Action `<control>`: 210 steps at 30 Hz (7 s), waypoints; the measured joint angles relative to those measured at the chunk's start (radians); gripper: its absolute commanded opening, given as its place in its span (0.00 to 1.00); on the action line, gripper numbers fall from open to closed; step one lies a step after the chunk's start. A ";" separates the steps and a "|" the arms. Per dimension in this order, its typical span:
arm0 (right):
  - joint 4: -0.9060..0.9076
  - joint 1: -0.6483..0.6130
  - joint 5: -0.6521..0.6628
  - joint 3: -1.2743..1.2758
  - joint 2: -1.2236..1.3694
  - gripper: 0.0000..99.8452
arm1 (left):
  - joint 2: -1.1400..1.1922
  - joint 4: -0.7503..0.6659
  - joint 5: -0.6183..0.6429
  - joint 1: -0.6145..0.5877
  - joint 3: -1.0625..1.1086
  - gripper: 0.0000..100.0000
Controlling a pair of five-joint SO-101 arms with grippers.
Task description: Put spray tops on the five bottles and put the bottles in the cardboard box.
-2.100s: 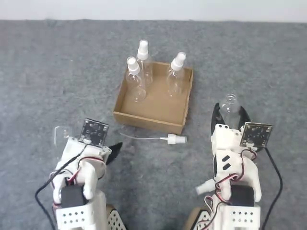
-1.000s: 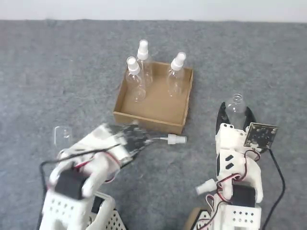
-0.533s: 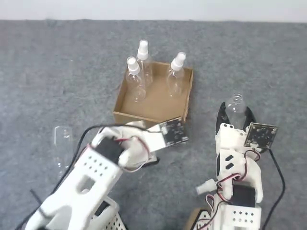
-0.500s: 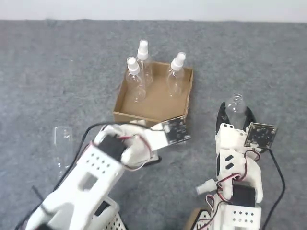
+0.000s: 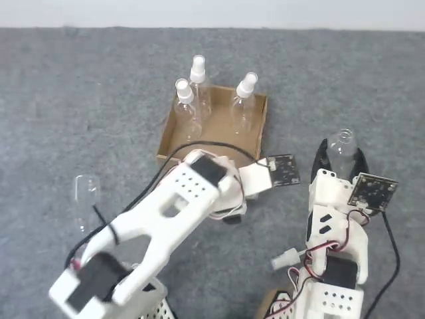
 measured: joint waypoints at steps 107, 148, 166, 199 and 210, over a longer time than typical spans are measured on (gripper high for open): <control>0.000 -0.167 0.025 0.002 0.000 0.02 | -0.437 0.135 0.528 -0.026 -0.153 0.09; 0.000 -0.772 0.118 0.049 0.002 0.02 | -1.427 -0.496 0.930 -0.327 0.373 0.09; 0.000 -0.921 0.118 0.049 0.002 0.02 | -1.639 -0.520 0.964 -0.325 0.491 0.09; -0.035 -0.970 0.118 0.049 0.002 0.02 | -1.639 -0.537 0.985 -0.325 0.609 0.09; -0.064 -0.937 0.118 0.049 0.002 0.02 | -1.639 -0.526 0.959 -0.325 0.609 0.12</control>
